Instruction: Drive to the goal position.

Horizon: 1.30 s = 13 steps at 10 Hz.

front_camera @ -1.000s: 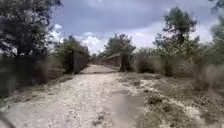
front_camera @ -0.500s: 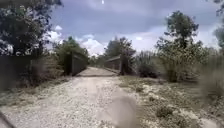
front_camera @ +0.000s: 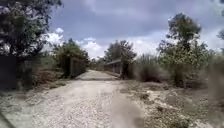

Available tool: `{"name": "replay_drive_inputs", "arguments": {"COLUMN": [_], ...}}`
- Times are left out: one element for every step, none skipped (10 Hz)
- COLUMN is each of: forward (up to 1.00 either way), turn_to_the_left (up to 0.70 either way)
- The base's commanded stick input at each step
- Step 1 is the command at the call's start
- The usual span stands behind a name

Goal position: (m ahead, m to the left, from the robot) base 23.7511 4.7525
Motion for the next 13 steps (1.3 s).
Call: {"name": "replay_drive_inputs", "arguments": {"forward": [0.5, 0.5, 0.5, 0.5, 0.5, 0.5, 0.5, 0.5, 0.5, 0.5, 0.5, 0.5, 0.5], "turn_to_the_left": [0.01, 0.01, 0.01, 0.01, 0.01, 0.01, 0.01, 0.01, 0.01, 0.01, 0.01, 0.01, 0.01]}}
